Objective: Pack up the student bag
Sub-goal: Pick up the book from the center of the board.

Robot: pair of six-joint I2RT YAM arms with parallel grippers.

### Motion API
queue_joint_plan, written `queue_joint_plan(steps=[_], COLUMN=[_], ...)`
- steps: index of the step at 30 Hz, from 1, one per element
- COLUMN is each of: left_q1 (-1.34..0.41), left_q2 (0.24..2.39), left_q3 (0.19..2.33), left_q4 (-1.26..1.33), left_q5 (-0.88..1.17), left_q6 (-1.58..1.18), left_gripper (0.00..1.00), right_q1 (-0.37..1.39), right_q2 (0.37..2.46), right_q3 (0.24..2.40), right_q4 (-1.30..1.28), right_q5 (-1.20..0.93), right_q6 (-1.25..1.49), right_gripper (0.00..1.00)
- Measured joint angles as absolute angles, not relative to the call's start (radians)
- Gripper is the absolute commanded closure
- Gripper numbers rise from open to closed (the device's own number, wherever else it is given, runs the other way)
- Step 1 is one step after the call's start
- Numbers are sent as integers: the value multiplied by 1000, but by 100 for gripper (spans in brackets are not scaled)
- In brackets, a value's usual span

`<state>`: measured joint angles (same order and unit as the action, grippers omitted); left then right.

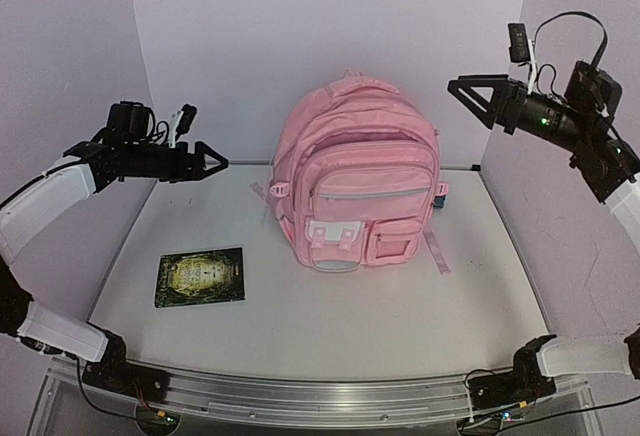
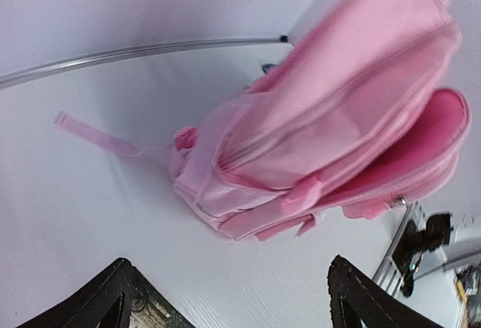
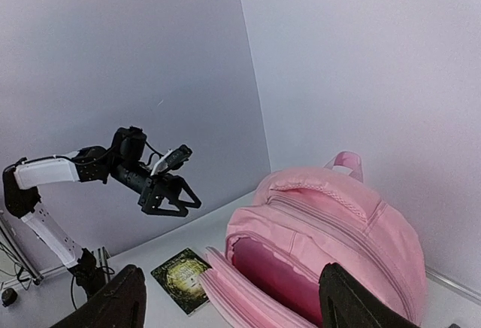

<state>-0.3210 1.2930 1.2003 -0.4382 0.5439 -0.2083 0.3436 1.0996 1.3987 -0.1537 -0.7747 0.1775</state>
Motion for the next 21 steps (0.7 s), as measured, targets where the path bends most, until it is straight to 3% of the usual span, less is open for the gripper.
queue_joint_plan(steps=[9, 21], left_q1=[-6, -6], left_q2=[1291, 1681], left_q3=[896, 1012], left_q4=[-427, -338], left_q5=[463, 453], left_q6=[-450, -378], left_gripper=[10, 21], right_q1=[668, 900], right_q2=[1053, 1053], right_q3=[1169, 920], right_q4=[-95, 22], right_q5=[-542, -404], right_q6=[296, 375], right_gripper=[25, 24])
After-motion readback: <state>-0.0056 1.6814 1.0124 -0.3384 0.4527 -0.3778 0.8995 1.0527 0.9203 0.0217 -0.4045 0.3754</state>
